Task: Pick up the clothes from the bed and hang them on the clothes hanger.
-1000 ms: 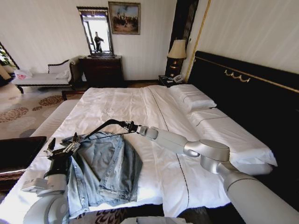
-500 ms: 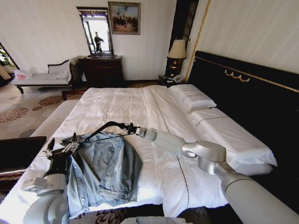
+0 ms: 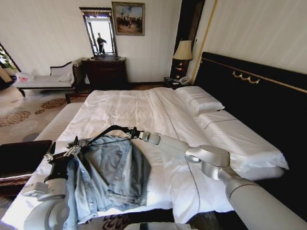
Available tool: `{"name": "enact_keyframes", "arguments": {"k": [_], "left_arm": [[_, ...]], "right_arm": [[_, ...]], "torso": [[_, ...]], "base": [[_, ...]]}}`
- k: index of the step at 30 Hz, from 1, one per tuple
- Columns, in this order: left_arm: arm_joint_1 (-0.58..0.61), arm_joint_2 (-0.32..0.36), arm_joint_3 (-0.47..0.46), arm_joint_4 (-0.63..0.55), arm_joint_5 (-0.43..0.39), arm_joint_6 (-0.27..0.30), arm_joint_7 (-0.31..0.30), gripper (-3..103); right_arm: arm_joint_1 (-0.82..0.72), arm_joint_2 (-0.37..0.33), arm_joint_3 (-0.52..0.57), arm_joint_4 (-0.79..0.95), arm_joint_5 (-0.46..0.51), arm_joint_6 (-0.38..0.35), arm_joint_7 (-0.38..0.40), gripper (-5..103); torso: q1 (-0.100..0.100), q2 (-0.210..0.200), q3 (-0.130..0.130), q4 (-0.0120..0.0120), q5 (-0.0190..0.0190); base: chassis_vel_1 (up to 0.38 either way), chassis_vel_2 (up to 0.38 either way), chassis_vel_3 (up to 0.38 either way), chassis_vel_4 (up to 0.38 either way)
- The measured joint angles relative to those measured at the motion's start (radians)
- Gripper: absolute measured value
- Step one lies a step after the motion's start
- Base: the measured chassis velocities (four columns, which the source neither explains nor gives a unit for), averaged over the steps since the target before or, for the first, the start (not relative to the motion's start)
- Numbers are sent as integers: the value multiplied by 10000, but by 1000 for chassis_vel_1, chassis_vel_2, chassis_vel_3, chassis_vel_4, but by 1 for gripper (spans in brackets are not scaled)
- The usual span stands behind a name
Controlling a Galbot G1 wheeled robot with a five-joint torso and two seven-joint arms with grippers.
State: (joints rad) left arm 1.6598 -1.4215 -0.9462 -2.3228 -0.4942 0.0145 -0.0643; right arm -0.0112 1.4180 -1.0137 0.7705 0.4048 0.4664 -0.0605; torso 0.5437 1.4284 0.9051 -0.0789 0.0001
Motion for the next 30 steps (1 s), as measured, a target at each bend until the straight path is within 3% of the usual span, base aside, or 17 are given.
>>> {"name": "enact_keyframes", "arguments": {"k": [30], "left_arm": [[130, 0, 35, -58, 11, -53, -4, 100]], "right_arm": [[51, 67, 142, -324, 20, 246, 31, 22]], "torso": [[-1, 1, -1, 0, 0]], "base": [[164, 159, -164, -160]]}}
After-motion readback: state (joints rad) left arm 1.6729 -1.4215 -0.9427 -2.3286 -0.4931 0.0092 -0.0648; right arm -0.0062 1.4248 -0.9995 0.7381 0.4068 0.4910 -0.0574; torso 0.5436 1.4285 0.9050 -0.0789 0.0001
